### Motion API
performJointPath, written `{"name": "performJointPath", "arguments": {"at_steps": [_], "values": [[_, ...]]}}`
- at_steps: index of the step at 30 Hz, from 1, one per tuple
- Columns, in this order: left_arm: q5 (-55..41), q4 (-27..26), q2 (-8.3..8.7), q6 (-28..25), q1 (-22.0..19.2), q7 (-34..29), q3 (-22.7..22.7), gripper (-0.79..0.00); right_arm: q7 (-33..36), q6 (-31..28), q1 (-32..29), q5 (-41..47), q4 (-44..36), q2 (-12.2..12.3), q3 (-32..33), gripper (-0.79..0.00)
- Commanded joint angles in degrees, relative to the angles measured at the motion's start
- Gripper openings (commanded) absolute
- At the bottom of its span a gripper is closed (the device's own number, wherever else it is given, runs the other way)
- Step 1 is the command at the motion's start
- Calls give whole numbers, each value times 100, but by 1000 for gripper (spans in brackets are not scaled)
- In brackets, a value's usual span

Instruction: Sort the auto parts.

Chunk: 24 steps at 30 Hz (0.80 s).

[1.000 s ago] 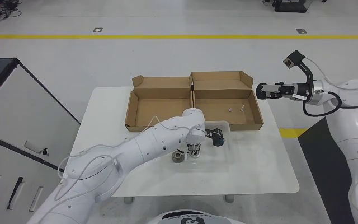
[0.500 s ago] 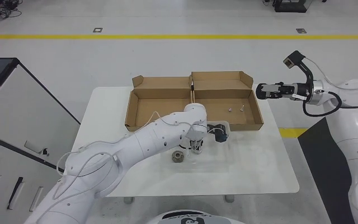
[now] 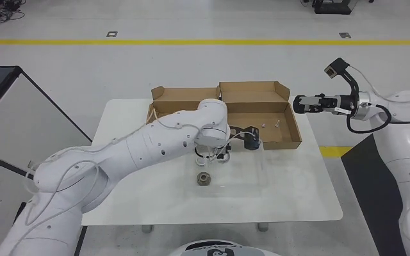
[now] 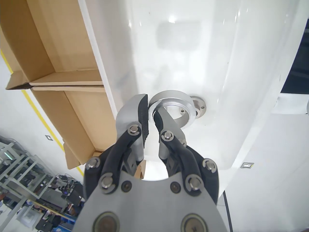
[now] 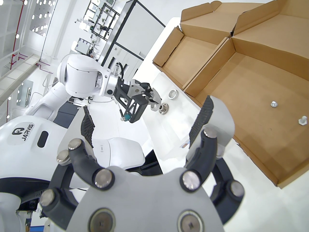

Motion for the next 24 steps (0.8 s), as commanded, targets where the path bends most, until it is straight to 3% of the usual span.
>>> {"name": "performJointPath", "arguments": {"at_steps": [1, 7, 17, 24], "values": [[-48, -134, 218, -188, -17, 192, -86, -785, 0, 0, 0, 0, 0, 0, 0, 0], [-186, -462, 831, -983, 256, 988, -701, -785, 0, 0, 0, 0, 0, 0, 0, 0], [-111, -643, 1739, -2678, 1295, 2735, -2111, -785, 0, 0, 0, 0, 0, 0, 0, 0], [-53, -1090, 2202, -2787, 2093, 4140, -2842, -785, 0, 0, 0, 0, 0, 0, 0, 0]]}}
